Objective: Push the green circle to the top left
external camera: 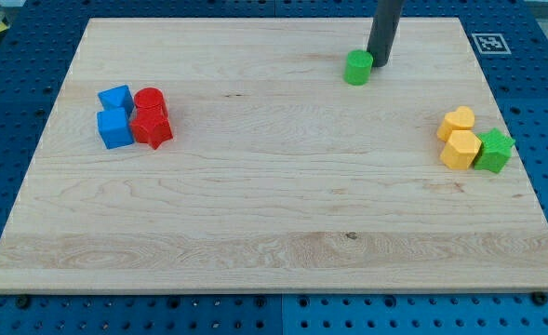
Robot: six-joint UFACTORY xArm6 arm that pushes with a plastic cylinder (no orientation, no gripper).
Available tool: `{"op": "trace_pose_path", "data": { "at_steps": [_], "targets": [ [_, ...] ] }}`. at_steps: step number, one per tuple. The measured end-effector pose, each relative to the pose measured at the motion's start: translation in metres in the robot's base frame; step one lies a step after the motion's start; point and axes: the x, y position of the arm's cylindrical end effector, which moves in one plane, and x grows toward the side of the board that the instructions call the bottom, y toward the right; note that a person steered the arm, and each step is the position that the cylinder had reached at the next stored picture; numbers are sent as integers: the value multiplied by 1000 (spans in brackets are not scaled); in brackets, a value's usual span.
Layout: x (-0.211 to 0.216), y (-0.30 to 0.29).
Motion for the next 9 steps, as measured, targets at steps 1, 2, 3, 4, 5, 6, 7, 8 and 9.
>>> {"op": "trace_pose_path", "data": {
  "at_steps": [1, 2, 3, 4, 5, 6, 7, 8, 9],
  "targets": [
    [0, -2],
    [5, -36],
    [36, -13],
    [41, -36],
    [35, -80],
    [34, -120],
    [51, -140],
    [36, -150],
    [34, -119]
  ]
}}
